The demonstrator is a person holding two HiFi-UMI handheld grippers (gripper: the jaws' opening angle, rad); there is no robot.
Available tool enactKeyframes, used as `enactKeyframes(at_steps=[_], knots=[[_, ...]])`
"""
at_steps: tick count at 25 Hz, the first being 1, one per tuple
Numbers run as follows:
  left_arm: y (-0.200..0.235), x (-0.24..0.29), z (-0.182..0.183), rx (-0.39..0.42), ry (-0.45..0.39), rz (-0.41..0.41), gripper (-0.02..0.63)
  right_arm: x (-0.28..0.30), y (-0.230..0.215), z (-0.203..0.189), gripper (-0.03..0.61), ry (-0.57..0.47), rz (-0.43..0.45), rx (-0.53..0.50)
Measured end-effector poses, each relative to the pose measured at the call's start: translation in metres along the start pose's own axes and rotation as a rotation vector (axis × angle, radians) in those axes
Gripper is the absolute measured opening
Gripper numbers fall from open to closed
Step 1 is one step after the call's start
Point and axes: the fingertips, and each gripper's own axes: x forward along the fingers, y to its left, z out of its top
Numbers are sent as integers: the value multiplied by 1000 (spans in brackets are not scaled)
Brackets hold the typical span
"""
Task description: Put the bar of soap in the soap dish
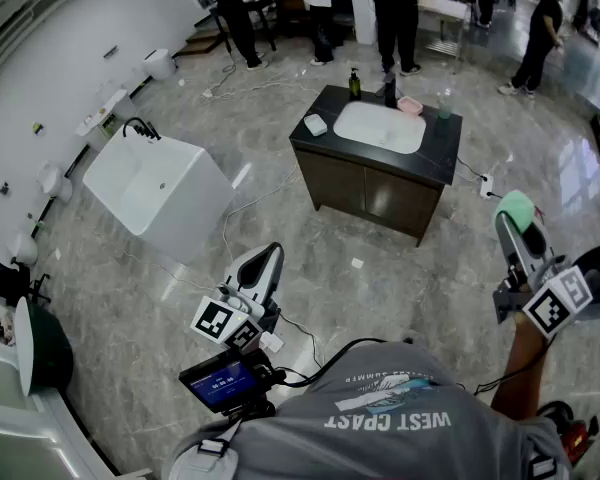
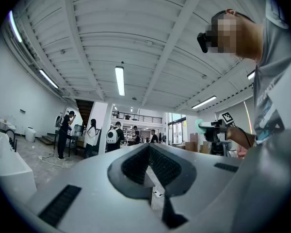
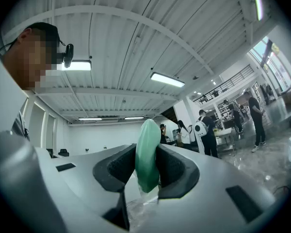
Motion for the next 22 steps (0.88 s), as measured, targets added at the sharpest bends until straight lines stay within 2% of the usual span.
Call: enactKeyframes(at_steps=[6, 10, 14, 18, 22], knots=[[-12, 1, 1, 4, 9, 5, 6, -8, -3, 5, 123, 17, -3, 15], [-17, -2, -4, -16, -38, 37, 6, -2, 6, 27, 123, 10, 43, -68], [-20, -9, -14, -18, -12, 26, 6, -16, -1, 2, 123, 8, 18, -3], [-22, 4, -18, -39, -12, 29, 6, -7, -10, 13, 123, 40, 16, -25], [-25, 12, -17, -40, -8, 33, 6, -5, -18, 11, 124, 45, 34, -1]])
